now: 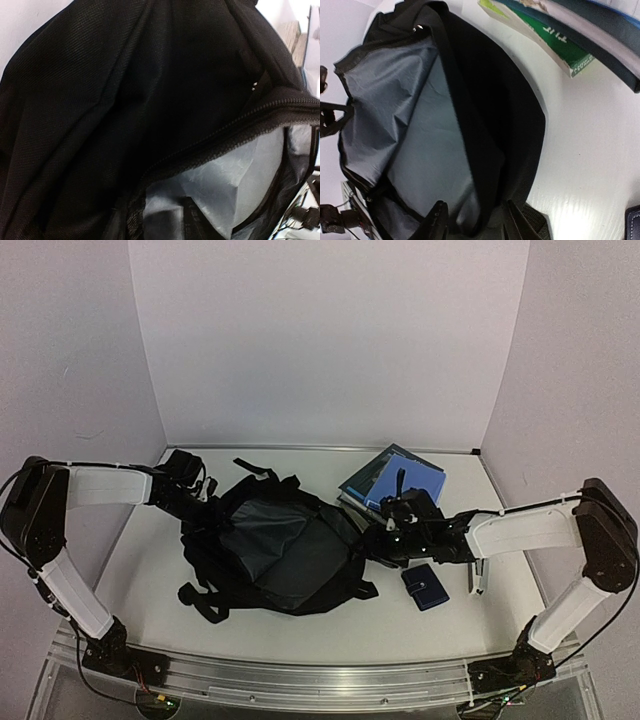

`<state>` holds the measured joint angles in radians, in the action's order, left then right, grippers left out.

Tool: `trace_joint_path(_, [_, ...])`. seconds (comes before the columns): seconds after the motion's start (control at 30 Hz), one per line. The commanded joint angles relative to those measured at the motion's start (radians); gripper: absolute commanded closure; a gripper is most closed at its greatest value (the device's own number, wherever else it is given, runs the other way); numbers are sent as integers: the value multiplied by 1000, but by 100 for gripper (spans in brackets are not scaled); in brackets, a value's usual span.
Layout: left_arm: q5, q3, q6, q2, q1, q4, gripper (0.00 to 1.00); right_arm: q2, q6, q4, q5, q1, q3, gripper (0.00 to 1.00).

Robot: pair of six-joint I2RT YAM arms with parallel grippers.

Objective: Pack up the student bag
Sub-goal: Pick up the files from the center of the board.

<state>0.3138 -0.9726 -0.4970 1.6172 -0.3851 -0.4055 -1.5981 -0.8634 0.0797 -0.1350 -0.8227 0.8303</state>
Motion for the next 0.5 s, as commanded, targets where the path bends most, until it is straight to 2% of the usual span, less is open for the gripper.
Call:
trace_joint_path(0.0, [29, -2, -18, -64, 1, 60, 46, 54, 15, -1, 9, 6, 44, 51])
trace_joint_path(0.1, [46, 3, -19, -94, 2, 74, 27, 68, 13, -2, 6, 5, 46, 44])
trace_joint_path(0.23, [76, 20, -5, -147, 2, 100, 7, 109, 34, 2, 10, 5, 37, 33])
trace_joint_path(0.37, [61, 23, 0, -186, 1, 86, 0, 165, 57, -1, 44, 10, 41, 19])
trace_joint_path(0.47, [42, 16, 2, -206, 2, 62, 0, 199, 70, -19, 49, 36, 44, 14])
